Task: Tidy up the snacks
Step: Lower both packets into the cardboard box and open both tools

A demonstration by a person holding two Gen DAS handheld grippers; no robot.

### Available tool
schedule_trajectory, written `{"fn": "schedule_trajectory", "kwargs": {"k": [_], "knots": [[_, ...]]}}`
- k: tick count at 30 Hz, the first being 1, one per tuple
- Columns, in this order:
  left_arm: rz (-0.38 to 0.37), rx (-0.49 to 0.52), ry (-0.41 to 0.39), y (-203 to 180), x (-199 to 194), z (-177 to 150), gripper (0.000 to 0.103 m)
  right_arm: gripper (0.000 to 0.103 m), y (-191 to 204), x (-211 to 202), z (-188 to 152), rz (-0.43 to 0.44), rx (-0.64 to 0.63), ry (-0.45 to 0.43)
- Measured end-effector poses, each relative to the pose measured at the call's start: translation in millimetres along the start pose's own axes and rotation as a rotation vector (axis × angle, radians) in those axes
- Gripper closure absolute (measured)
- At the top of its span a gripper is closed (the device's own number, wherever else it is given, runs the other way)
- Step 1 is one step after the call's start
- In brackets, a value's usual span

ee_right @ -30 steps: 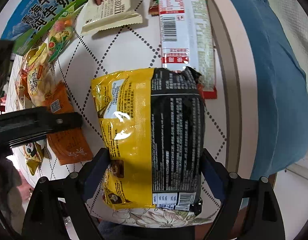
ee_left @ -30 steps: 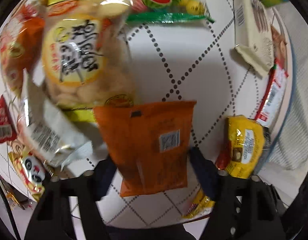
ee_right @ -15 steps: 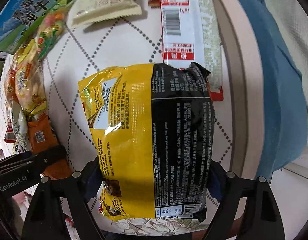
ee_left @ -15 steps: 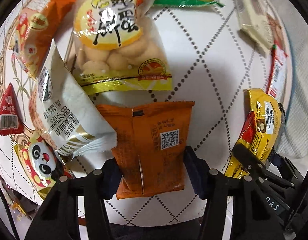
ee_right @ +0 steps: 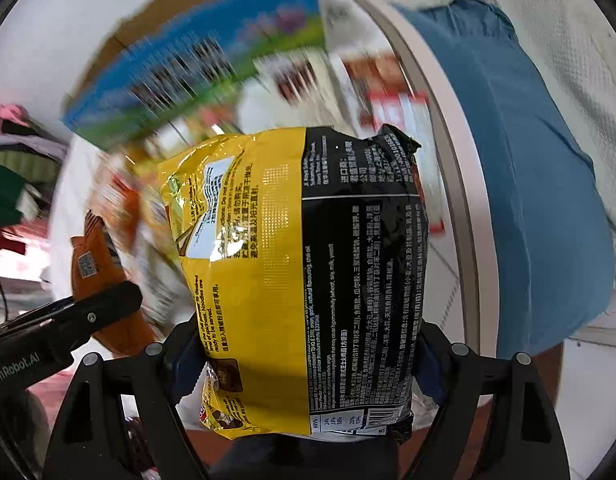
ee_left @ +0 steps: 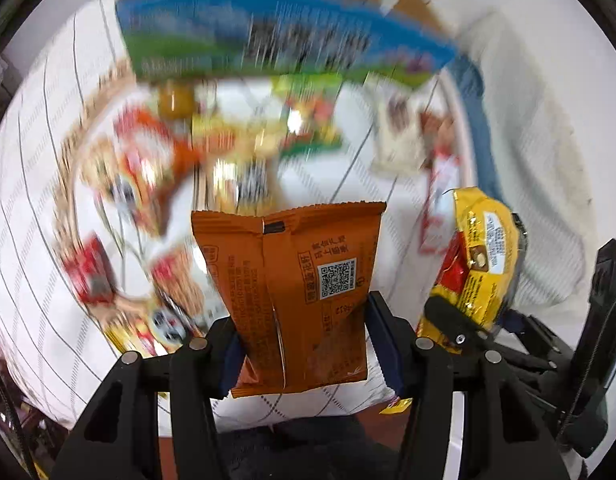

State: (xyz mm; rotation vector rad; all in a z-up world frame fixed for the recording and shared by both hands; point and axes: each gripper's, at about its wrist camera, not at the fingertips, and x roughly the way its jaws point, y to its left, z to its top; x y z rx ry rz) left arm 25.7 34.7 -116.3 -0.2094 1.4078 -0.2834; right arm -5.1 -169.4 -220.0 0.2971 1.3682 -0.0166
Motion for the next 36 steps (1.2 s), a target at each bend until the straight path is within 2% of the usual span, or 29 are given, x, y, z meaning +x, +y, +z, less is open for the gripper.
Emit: {"fn": "schedule_trajectory", "kwargs": {"k": [2,3,5,6,7,12,17,21,25,30,31,32,33,34,36], "knots": [[-0.02,0.007,-0.041,1,-34,12,0.05,0.016,11,-18,24,0.036,-0.024,-0.046],[-0.026,0.01,-0.055,-2,-47,38,0.05,0.016,17,-26,36,0.057,-0.03,-0.063],[-0.025,0.007,-0.087,-9,-73,57,0.05,0.016,27,-41,71,0.107,-0.055,-0.091],[-0.015,0.005,-0.102,-8,-87,80,0.05,0.016,28,-46,83,0.12,-0.066,-0.101],[-0.002,0.004,-0.115,-5,-84,113,0.05,0.016,32,-48,98,0.132,-0.077,-0.111],[0.071,-0.031,-0.175,21,-122,184,0.05,0.016,56,-47,187,0.143,-0.145,-0.166],[0.103,-0.084,-0.136,43,-94,257,0.05,0.016,80,-14,292,0.121,-0.179,-0.131],[0.117,-0.112,-0.071,51,-43,310,0.05,0.016,100,33,375,0.085,-0.199,-0.061],[0.128,-0.124,-0.009,58,-9,342,0.05,0.016,123,78,410,0.058,-0.22,0.019],[0.153,-0.124,0.062,60,14,357,0.049,0.015,133,125,422,0.034,-0.252,0.099],[0.156,-0.126,0.056,61,17,359,0.045,0.013,133,132,425,0.037,-0.242,0.118],[0.166,-0.123,0.048,62,16,357,0.029,0.011,135,137,426,0.035,-0.239,0.135],[0.171,-0.126,0.046,61,19,360,0.017,0.005,136,141,428,0.028,-0.242,0.141],[0.166,-0.126,0.041,60,24,365,0.006,0.004,135,143,430,0.02,-0.24,0.137],[0.164,-0.13,0.03,60,24,366,0.005,0.004,133,144,433,0.021,-0.244,0.125]]}}
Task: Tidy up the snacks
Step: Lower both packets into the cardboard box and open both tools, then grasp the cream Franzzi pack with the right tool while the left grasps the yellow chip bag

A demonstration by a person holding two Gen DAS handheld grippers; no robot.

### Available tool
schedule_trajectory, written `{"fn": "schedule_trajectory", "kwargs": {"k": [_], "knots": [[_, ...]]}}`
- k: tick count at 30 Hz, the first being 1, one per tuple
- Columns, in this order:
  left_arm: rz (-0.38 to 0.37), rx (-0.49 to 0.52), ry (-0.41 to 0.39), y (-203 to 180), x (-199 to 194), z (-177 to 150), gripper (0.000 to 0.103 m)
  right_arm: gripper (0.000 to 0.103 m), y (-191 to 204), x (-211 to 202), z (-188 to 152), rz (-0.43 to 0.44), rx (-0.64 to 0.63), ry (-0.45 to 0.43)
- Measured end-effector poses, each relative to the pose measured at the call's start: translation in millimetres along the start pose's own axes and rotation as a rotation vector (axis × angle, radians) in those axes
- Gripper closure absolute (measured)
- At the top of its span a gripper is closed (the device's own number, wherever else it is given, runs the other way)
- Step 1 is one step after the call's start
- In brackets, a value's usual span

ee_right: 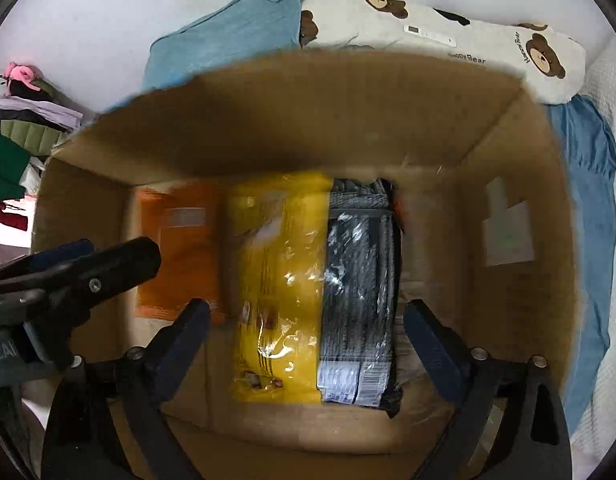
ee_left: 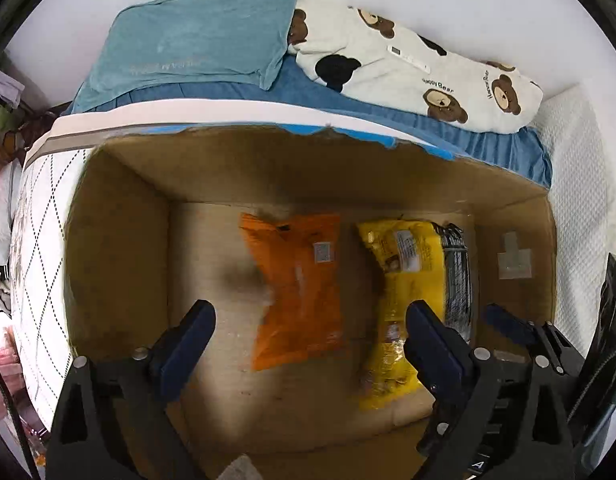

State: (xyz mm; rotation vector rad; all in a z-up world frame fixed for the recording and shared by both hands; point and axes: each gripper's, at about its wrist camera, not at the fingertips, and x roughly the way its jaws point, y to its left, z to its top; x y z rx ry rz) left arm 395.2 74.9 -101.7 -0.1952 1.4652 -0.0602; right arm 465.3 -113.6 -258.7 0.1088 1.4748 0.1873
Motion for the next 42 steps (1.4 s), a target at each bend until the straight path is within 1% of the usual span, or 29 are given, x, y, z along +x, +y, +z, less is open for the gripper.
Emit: {"fn": "schedule_trajectory", "kwargs": {"k": [2,5,9,12,16,18,21,30,34,36,39,42], "knots": [[-0.005,0.001,0.001,-2,0,1,0.005,0.004,-4,-1,3,-0.005,0.005,-0.006],[0.004,0.016,-0.021,-5,-5,-5,0.005,0.003,-4,-10,-1,-0.011,0.007,-0.025],[0.002,0.005,-0.056,-4,-12,-19,0.005,0.003,2,-32,-18,-0.037,-0.001,-0.069],[0.041,0.008,-0.103,-1,-21,-35,0.005,0.003,7,-45,-31,-0.045,0.005,-0.094],[0.062,0.009,-0.154,4,-34,-55,0.005,0.003,3,-59,-44,-0.062,0.013,-0.132],[0.08,0.016,-0.195,4,-45,-65,0.005,0.003,10,-74,-59,-0.068,0.014,-0.156],[0.088,0.03,-0.25,1,-63,-80,0.005,0.003,13,-93,-78,-0.075,0.007,-0.189],[0.054,0.061,-0.384,-6,-119,-130,0.005,0.003,29,-152,-131,-0.072,-0.01,-0.329],[0.037,0.061,-0.422,-6,-140,-152,0.005,0.003,34,-175,-154,-0.066,-0.009,-0.385],[0.029,0.057,-0.431,-4,-147,-163,0.005,0.003,35,-185,-165,-0.051,-0.001,-0.404],[0.021,0.054,-0.432,-2,-153,-177,0.005,0.003,33,-191,-182,-0.01,0.024,-0.407],[0.016,0.035,-0.393,7,-144,-195,0.005,0.003,29,-189,-198,0.019,0.032,-0.386]]}}
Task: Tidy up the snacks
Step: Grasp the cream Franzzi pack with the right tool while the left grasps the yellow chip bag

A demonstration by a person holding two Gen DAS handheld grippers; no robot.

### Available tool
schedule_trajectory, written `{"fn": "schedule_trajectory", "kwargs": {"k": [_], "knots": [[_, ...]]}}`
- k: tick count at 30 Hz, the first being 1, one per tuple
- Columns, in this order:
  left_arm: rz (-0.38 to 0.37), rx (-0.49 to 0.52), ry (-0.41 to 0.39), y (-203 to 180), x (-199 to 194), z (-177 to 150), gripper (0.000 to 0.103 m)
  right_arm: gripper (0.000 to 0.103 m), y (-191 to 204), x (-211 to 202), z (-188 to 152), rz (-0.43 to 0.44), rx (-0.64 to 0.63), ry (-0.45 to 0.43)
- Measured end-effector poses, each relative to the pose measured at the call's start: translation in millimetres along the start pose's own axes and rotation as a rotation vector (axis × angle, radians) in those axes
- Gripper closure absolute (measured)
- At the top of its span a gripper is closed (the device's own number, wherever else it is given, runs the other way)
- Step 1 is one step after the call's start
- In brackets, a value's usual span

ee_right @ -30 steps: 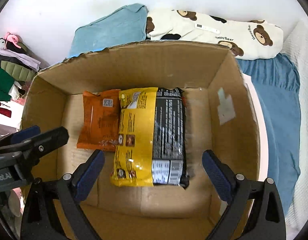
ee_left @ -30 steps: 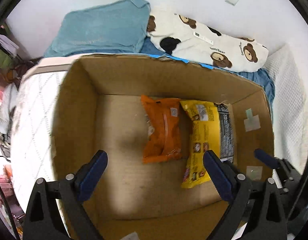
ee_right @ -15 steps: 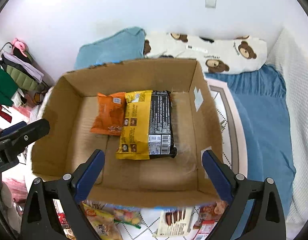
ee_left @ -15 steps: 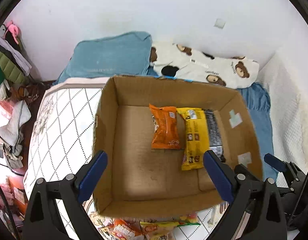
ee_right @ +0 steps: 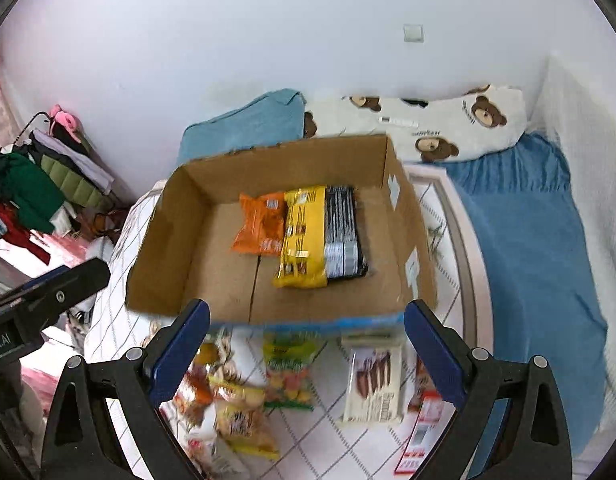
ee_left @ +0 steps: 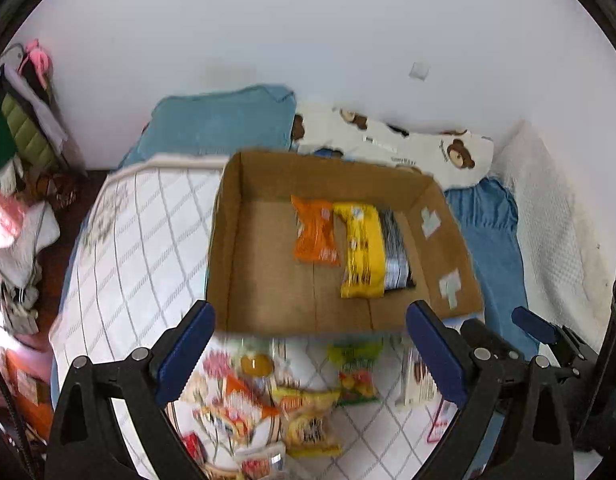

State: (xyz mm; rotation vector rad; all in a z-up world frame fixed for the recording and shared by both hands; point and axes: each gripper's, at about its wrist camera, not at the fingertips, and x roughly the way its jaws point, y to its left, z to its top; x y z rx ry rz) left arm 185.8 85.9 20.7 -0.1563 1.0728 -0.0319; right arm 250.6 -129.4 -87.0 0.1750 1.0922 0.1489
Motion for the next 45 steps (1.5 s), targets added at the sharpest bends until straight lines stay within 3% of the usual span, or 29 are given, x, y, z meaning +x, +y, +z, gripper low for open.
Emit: {"fn": "schedule_trajectory", "kwargs": {"k": [4,9,14,17,18,19,20,25,31,35,45], "knots": [[0.017,-0.023,0.119,8,32,-45,0.005,0.004,-18,22,-30,0.004,0.035,0.088],[0.023,0.026,0.384,1,112,-110,0.006,0.01,-53,65,-65,-0.018,0.099,0.203],[0.034,0.052,0.519,-9,167,-145,0.033,0.01,-82,112,-82,-0.065,0.146,0.287],[0.043,0.04,0.564,-8,189,-155,0.033,0.011,-85,133,-87,-0.065,0.14,0.324],[0.043,0.033,0.581,-7,197,-159,0.033,0.018,-84,139,-89,-0.066,0.129,0.333],[0.041,0.024,0.583,-5,200,-160,0.033,0.034,-83,146,-91,-0.063,0.123,0.345],[0.039,0.01,0.576,-3,202,-161,0.034,0.04,-82,153,-95,-0.068,0.118,0.365],[0.037,0.029,0.54,-4,191,-169,0.048,0.041,-74,148,-115,-0.072,0.066,0.377],[-0.024,0.028,0.596,-12,178,-205,0.049,0.041,-63,128,-173,-0.023,0.038,0.471],[-0.023,0.027,0.594,-14,183,-222,0.046,0.041,-65,120,-202,-0.024,0.056,0.488],[0.006,0.055,0.579,-24,182,-222,0.05,0.041,-66,130,-219,-0.056,0.076,0.47]]}}
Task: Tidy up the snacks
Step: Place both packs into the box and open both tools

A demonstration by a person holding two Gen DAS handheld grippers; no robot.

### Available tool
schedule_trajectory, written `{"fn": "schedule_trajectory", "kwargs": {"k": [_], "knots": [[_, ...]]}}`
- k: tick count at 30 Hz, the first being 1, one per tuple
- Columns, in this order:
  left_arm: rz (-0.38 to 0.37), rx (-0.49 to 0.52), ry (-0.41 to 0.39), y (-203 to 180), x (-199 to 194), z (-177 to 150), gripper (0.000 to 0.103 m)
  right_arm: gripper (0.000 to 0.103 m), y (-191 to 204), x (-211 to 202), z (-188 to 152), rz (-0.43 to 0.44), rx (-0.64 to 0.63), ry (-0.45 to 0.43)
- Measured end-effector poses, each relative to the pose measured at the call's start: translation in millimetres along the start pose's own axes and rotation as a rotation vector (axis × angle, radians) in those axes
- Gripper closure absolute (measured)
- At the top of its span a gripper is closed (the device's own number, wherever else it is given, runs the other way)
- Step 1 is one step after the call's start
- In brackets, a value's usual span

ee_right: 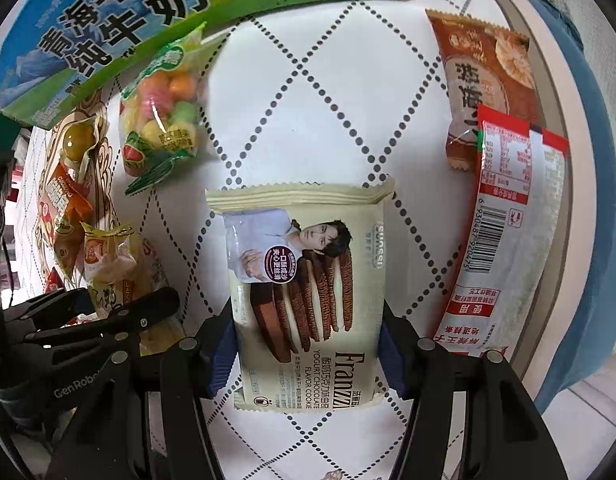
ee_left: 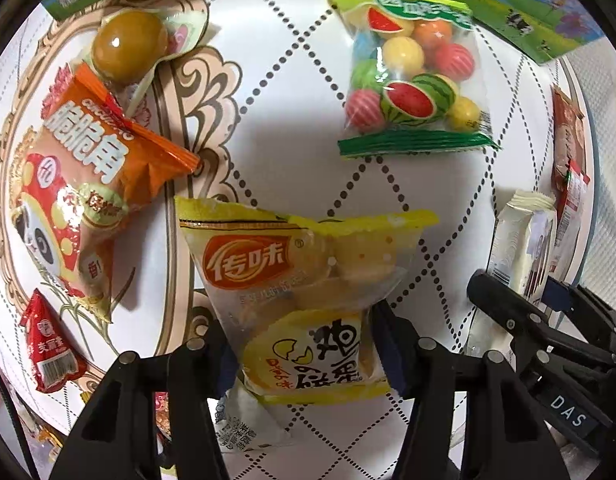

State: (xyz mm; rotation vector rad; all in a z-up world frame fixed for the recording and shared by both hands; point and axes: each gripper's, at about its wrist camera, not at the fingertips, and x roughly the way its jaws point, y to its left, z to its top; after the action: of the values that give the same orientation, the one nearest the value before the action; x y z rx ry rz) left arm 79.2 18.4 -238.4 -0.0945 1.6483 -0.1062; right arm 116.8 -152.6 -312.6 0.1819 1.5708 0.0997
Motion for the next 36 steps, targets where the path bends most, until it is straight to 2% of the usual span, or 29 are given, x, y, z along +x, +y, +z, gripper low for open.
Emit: {"fn": "schedule_trajectory", "kwargs": {"k": [1,2,6,13,18,23,29,32,34,36], "knots": [[0.001,0.0,-0.003,-1,-1,-3,0.051,0.041,3,0,-1,0.0,-0.002,-0.005],[0.003,0.001,-0.003,-4,-2,14,0.052,0.041,4,-2,-3,0.0,-0.005,-0.009],[0.004,0.003,-0.009,-10,-9,11,0.055,0.041,18,-2,3,-0.002,-0.007,-0.012],[-0.028,0.001,-0.046,-14,-39,8,0.059,0.042,18,-19,3,0.026,-0.011,-0.022],[-0.071,0.008,-0.109,-16,-80,5,0.059,0.042,21,-50,6,0.072,-0.025,-0.06],[-0.144,0.014,-0.205,-19,-141,12,0.059,0.042,21,-103,19,0.136,-0.039,-0.14],[-0.202,0.025,-0.342,-11,-224,57,0.059,0.042,24,-179,78,0.185,-0.058,-0.275],[-0.158,0.048,-0.396,-12,-247,90,0.059,0.042,26,-211,126,0.12,-0.089,-0.373],[-0.106,0.055,-0.418,-12,-256,122,0.059,0.042,31,-214,153,0.082,-0.092,-0.395],[-0.084,0.047,-0.405,-1,-253,155,0.059,0.042,36,-215,190,0.042,-0.095,-0.398]]}}
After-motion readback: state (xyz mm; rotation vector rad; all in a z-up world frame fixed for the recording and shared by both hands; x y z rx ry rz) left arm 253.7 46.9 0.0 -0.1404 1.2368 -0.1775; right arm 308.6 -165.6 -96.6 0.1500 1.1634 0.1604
